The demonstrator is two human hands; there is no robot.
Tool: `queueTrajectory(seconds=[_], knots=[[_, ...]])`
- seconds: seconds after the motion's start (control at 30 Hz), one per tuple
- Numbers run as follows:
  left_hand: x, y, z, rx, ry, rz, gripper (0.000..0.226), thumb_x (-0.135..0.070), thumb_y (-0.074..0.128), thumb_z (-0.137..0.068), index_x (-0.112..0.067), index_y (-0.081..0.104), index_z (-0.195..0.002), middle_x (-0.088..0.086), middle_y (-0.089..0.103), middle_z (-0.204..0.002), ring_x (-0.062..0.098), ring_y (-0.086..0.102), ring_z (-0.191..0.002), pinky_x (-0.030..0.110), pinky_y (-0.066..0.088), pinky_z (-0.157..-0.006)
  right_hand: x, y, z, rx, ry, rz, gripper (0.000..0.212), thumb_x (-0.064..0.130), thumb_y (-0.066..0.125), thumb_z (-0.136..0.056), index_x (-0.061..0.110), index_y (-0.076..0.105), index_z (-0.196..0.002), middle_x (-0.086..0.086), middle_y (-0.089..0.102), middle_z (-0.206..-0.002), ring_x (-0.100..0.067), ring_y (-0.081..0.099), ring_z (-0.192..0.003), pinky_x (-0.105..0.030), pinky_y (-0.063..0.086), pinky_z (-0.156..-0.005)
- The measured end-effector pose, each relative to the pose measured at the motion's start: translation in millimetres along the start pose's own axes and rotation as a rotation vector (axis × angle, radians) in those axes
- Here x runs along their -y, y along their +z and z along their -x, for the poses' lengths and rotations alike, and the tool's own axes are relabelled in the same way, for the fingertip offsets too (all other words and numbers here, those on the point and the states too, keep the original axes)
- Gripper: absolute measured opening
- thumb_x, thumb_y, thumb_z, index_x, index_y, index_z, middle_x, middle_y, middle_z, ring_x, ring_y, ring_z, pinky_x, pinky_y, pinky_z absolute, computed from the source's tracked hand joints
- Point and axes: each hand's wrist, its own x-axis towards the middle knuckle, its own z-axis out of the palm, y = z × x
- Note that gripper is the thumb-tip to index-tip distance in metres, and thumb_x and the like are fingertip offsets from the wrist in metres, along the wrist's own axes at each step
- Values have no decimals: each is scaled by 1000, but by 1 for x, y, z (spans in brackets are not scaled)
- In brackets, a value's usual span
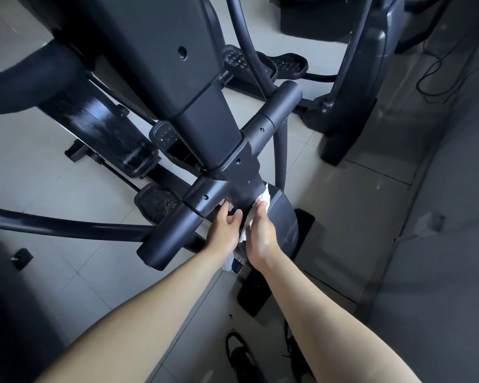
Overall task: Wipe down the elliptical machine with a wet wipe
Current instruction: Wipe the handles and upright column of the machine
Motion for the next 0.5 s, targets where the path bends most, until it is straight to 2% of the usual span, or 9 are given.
queueTrajectory(seconds=[0.07,0.2,0.23,0.27,0.3,0.33,0.4,0.43,0.5], knots=[[-2,5,2,-22,-63,1,40,-41,53,-102,-37,45,-141,-6,74,-100,23,72,-92,50,60,-87,1,0,2,7,-15,-81,42,52,37,-107,24,68,-110,9,78,-89,-2,73,-77,-20,55,-56],[-12,12,3,-65,-141,22,29,-45,63,-97,-23,56,-112,-4,73,-92,21,71,-76,33,60,-65,3,4,-1,-39,-78,-52,37,57,54,-95,38,70,-122,13,74,-118,-14,69,-101,-29,48,-65],[-13,14,2,-53,-122,17,20,-39,64,-97,-21,61,-104,-3,74,-88,20,70,-73,33,59,-64,3,2,-1,-52,-109,-28,32,49,54,-97,36,70,-121,13,74,-114,-14,67,-98,-26,48,-63],[-14,14,1,-43,-98,11,12,-32,63,-98,-21,65,-98,-2,75,-85,20,69,-74,36,60,-66,1,-2,-4,-88,-171,51,24,39,54,-100,29,70,-113,11,72,-96,-12,65,-86,-23,48,-58],[-12,15,-1,-44,-71,11,9,-28,62,-97,-22,68,-96,-3,76,-86,19,71,-78,40,62,-73,1,-6,-3,-126,-236,142,13,27,55,-101,22,65,-95,4,59,-75,-11,57,-70,-20,45,-52],[-11,15,-2,-56,-58,-2,9,-27,63,-97,-25,70,-95,-5,77,-89,18,72,-85,42,62,-79,0,-10,-4,-175,-286,234,18,16,56,-99,15,56,-81,-9,43,-69,-12,44,-58,-20,39,-48],[-8,15,-1,-104,-27,11,8,-27,64,-97,-27,71,-95,-8,77,-92,15,72,-91,37,60,-83,-6,-18,-10,-241,-369,372,35,9,60,-93,7,35,-69,-12,27,-68,-17,25,-54,-23,26,-47],[-6,15,-2,-114,-11,33,8,-25,64,-98,-26,72,-96,-7,77,-93,15,72,-91,34,59,-83,-8,-20,-12,-254,-386,397,38,11,63,-92,5,34,-68,-11,31,-63,-18,27,-52,-23,27,-47],[-2,14,-1,-97,1,121,9,-20,64,-99,-23,72,-100,-5,77,-95,15,73,-94,33,59,-86,-10,-19,-15,-259,-336,346,30,15,68,-92,3,52,-70,-9,58,-62,-20,55,-52,-22,45,-51]])
